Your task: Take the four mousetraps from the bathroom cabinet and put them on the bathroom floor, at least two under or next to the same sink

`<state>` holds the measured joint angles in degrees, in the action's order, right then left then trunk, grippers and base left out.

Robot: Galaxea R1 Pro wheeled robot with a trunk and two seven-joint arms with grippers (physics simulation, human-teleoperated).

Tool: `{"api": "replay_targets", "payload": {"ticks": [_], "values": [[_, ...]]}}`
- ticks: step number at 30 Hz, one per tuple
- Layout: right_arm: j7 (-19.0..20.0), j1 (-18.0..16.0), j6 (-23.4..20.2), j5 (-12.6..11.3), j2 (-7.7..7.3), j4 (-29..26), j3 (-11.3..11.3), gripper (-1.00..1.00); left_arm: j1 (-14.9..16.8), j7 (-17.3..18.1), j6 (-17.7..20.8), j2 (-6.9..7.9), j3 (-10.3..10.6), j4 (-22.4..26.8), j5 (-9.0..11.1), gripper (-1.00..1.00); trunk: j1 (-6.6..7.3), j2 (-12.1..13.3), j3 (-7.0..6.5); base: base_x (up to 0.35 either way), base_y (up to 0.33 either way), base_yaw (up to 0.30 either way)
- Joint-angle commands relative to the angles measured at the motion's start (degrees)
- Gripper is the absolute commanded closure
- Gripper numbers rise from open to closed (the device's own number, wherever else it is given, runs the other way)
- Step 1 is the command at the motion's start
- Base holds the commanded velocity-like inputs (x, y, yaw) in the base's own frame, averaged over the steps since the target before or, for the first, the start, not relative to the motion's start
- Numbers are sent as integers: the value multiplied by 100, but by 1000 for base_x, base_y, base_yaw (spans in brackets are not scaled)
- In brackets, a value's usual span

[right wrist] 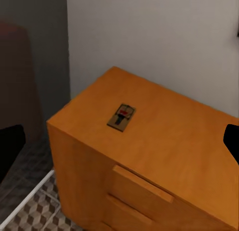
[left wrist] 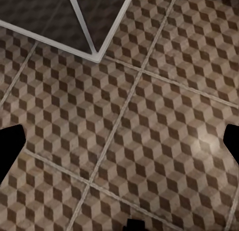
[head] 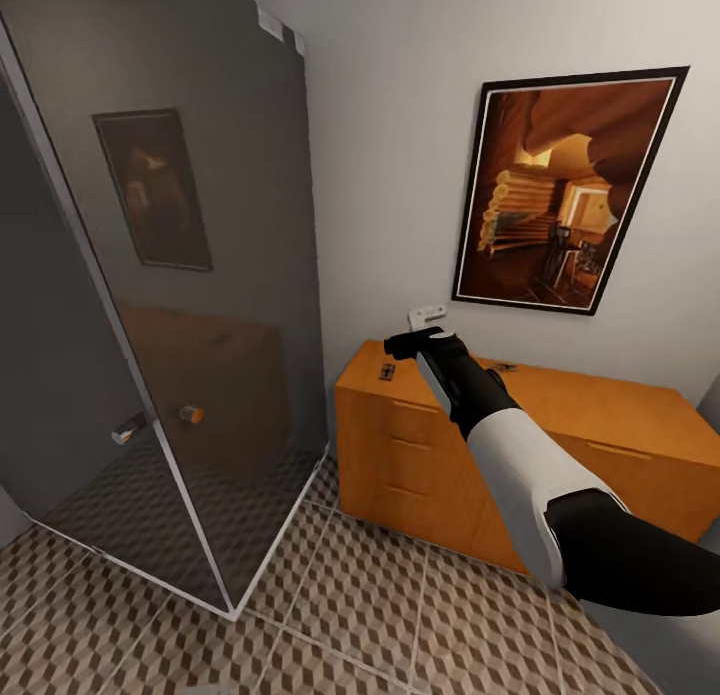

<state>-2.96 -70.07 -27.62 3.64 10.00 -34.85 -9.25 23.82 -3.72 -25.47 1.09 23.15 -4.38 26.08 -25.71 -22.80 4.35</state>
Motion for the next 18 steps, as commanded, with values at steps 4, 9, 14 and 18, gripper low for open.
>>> {"api": "replay_targets", "payload": {"ticks": [4, 9, 14, 18], "values": [[-15, -3, 39, 40, 0, 64, -10, -100, 9, -15, -28, -4, 49, -18, 19, -100, -7, -12, 13, 259, -44, 10], [-19, 0, 420, 47, 0, 372, -7, -100, 9, -15, -28, -4, 49, -19, 19, -100, -7, -12, 13, 77, -19, 3], [-33, 2, 841, 56, 0, 736, -7, -100, 9, -15, -28, -4, 49, -19, 19, -100, -7, -12, 13, 15, -4, 1], [-36, 2, 932, 59, 0, 823, -7, -100, 9, -15, -28, -4, 49, -19, 19, -100, -7, -12, 13, 4, -1, 0]]}}
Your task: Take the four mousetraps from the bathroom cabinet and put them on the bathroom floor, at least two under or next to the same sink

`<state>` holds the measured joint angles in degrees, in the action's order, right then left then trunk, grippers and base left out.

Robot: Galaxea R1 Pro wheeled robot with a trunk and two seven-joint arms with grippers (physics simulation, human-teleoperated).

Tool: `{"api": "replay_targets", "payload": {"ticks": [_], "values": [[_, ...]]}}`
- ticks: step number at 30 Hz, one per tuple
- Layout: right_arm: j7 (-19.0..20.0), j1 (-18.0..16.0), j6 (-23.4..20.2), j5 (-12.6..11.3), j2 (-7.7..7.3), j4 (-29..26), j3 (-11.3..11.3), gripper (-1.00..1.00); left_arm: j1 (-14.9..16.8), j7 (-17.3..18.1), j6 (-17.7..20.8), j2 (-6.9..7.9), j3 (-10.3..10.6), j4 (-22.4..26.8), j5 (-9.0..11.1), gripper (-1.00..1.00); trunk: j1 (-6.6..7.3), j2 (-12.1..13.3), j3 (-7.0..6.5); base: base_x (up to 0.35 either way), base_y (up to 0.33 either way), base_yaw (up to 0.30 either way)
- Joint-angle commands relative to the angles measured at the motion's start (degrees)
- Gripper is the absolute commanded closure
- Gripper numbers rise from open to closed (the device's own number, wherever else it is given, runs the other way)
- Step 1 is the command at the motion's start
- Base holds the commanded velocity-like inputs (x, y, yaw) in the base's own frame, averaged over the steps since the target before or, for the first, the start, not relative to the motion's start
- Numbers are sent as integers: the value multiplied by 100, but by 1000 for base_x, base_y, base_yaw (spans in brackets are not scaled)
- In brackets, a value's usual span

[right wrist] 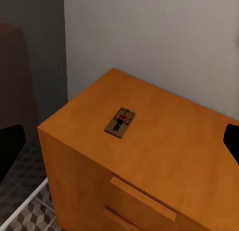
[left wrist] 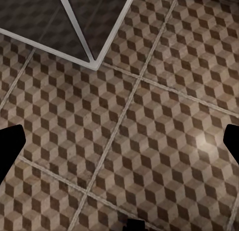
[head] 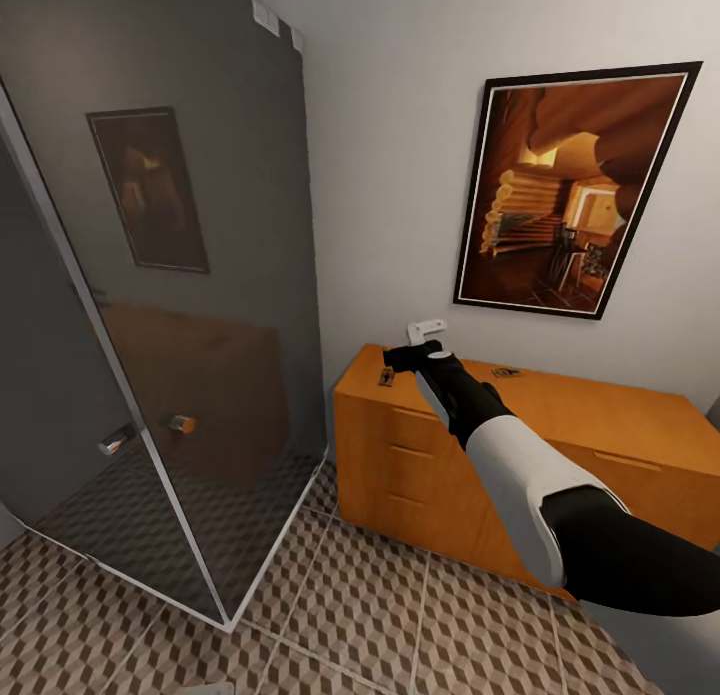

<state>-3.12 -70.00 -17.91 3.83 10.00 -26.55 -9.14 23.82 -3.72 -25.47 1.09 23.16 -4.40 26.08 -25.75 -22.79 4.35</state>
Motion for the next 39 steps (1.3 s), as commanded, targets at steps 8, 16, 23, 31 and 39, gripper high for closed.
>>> {"api": "replay_targets", "payload": {"ticks": [8, 16, 23, 31, 39], "values": [[-3, -5, 157, 40, 0, 68, -18, -100, 8, -15, -28, -3, 48, -17, 15, -100, -4, -13, 13, 1, 0, 0], [7, -5, 435, 27, 0, 207, -18, -100, 8, -12, -28, -3, 48, -17, 17, -100, -4, -13, 13, 0, 0, 0], [5, -6, 731, 22, 0, 377, -18, -100, 8, -14, -28, -10, 48, -17, 14, -100, -4, -13, 13, 39, -27, 0], [5, -6, 808, 22, 0, 475, -18, -100, 8, -9, -28, -12, 48, -17, 13, -100, -4, -13, 13, 198, -158, 0], [5, -6, 824, 22, 0, 619, -18, -100, 8, -9, -28, -12, 48, -17, 13, -100, -4, -13, 13, 242, -131, 0]]}}
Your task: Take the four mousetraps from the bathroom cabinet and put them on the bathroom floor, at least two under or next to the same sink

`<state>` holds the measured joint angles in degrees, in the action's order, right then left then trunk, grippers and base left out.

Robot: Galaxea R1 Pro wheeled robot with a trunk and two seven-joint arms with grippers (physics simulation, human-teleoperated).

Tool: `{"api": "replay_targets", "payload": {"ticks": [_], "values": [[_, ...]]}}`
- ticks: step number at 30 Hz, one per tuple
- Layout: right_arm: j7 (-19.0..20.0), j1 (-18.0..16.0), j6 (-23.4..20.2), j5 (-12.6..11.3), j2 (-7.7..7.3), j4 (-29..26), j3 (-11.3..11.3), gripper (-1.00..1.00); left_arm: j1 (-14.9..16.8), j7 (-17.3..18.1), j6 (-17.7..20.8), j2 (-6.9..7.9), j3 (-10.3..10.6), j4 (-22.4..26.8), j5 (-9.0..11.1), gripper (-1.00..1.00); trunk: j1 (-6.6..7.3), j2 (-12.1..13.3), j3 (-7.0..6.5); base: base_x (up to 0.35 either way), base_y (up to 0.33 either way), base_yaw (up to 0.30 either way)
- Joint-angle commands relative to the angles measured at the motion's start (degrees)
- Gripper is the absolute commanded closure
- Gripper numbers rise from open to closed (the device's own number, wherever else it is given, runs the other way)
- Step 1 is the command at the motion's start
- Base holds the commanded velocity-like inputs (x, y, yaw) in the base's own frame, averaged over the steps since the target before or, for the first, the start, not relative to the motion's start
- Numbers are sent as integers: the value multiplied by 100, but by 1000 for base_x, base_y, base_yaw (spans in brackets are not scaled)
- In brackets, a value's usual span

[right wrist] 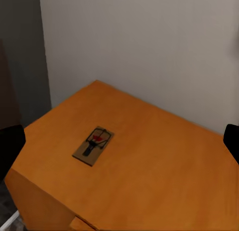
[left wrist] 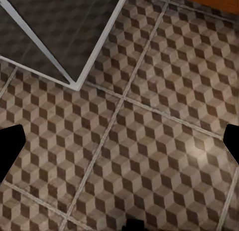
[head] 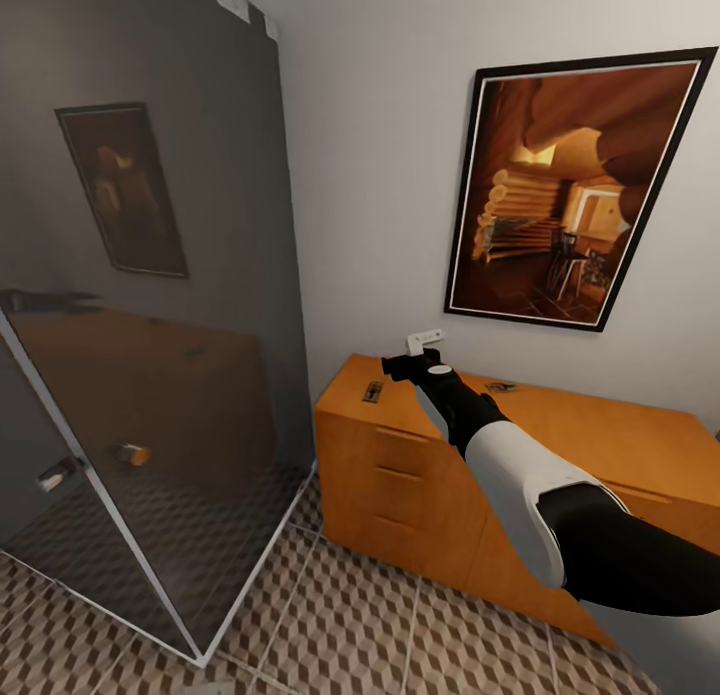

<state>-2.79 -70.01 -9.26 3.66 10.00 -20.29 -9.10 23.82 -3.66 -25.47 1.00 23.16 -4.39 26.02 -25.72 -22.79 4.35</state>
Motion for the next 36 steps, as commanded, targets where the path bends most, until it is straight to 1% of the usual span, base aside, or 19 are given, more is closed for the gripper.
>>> {"api": "replay_targets", "payload": {"ticks": [1, 7, 10, 14, 28, 36], "values": [[-29, -4, -41, 38, 0, 2, -22, -100, 9, -16, -29, -4, 48, -18, 19, -100, -6, -12, 13, 251, -55, 0], [-29, -4, 36, 38, 0, 103, -22, -100, 9, -15, -29, -4, 48, -18, 19, -100, -6, -12, 13, 254, -21, 0], [-29, -4, 202, 38, 0, 268, -22, -100, 9, -13, -29, -4, 48, -18, 19, -100, -6, -12, 13, 234, 4, 0], [-29, -5, 271, 38, 0, 323, -22, -100, 9, -12, -29, -4, 48, -18, 18, -100, -6, -12, 13, 126, 15, 0], [-25, -7, 334, 35, 0, 545, -23, -100, 9, -13, -29, -4, 48, -18, 20, -100, -6, -12, 13, 17, 2, 0], [-22, -10, 457, 30, 0, 610, -27, -100, 9, -12, -29, -4, 48, -18, 20, -100, -6, -12, 13, 0, 0, 0]]}}
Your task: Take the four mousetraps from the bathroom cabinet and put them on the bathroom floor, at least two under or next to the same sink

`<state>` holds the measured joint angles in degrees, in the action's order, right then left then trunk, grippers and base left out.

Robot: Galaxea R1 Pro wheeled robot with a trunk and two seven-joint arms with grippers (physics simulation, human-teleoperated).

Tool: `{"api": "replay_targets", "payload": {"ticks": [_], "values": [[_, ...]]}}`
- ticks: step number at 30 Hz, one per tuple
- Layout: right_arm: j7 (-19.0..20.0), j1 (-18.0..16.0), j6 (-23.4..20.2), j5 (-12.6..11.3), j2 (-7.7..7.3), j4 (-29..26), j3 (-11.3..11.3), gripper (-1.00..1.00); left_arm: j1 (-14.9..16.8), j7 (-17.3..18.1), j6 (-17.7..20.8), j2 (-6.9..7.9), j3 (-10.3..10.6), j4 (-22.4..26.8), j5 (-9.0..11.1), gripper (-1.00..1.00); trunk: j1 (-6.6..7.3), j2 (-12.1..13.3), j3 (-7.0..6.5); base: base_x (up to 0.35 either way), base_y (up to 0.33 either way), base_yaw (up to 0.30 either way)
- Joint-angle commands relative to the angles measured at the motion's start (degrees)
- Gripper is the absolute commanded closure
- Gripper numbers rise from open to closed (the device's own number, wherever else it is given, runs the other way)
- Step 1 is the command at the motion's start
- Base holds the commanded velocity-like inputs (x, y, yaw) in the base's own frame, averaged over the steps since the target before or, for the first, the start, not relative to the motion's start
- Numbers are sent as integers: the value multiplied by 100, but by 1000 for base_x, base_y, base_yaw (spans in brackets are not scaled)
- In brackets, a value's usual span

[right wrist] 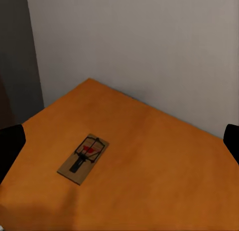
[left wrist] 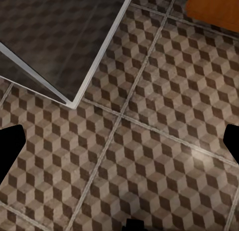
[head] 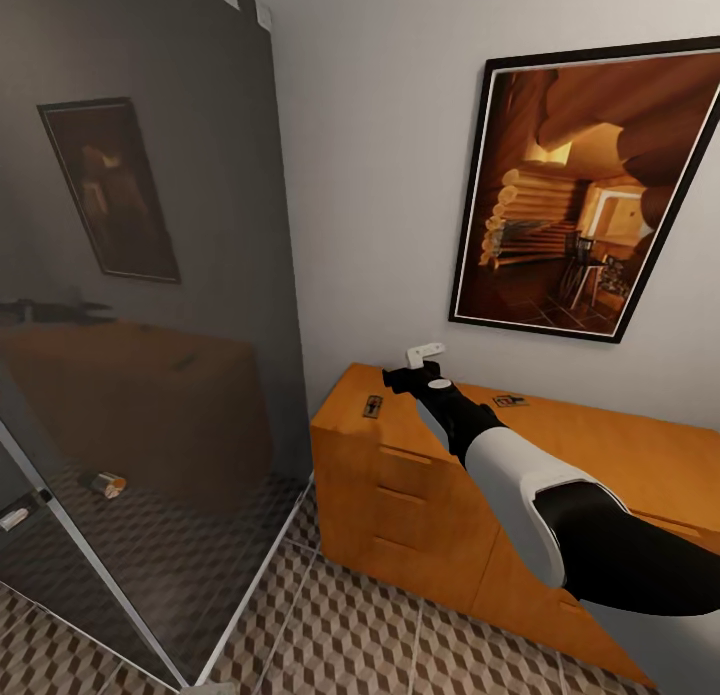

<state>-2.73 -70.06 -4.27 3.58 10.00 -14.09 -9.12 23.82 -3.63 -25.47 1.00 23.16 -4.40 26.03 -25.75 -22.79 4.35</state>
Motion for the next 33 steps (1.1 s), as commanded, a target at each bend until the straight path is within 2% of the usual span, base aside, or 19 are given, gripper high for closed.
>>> {"api": "replay_targets", "payload": {"ticks": [1, 33], "values": [[-28, -3, -39, 37, 0, -8, -23, -100, 8, -15, -28, -3, 48, -17, 19, -100, -4, -13, 13, 0, 0, 0], [-25, 1, 128, 37, 0, 265, -20, -100, 8, -15, -19, -3, 48, -17, 18, -100, -4, -13, 13, 0, 0, 0]]}}
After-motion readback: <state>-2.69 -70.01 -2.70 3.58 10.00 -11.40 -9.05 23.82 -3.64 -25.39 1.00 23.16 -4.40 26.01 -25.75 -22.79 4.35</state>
